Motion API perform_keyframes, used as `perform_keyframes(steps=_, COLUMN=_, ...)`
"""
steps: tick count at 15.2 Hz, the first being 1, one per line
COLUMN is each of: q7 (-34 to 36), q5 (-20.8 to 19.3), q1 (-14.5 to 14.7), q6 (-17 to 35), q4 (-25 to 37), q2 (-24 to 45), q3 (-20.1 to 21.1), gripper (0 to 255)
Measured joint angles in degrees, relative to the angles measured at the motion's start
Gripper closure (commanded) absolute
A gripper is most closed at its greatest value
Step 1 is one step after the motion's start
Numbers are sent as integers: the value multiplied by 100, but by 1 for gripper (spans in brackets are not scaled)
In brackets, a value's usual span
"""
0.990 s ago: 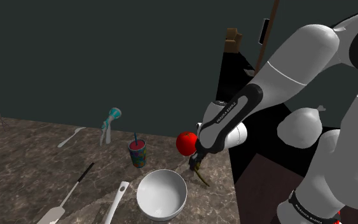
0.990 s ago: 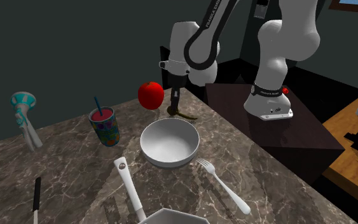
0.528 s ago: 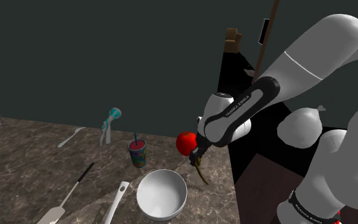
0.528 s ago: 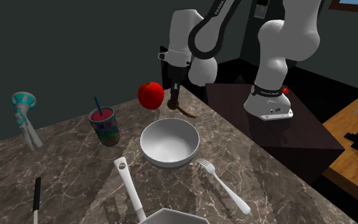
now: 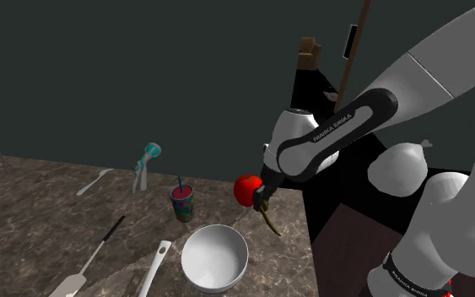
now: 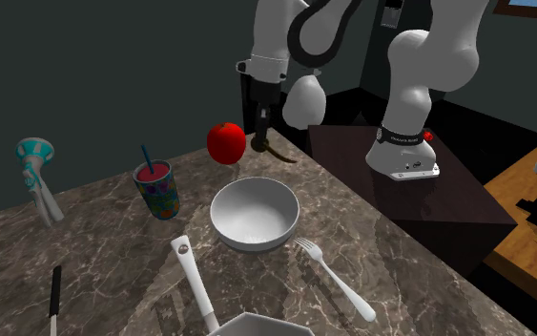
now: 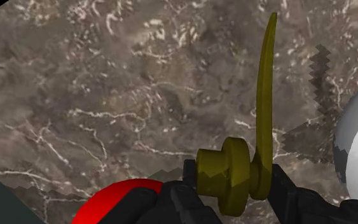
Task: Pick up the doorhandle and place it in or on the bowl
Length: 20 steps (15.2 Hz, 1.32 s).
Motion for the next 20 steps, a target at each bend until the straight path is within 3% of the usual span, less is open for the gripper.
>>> perform_keyframes(steps=14, q7=448, q5=-460, q1=-194, q6=-1280, q4=356, q2=-941, q3=43, gripper=255)
perform_keyframes(steps=20, q7=1238, q5=-469, q1=59, q6=-1223, q4=834, q2=-532, q3=583, gripper=255)
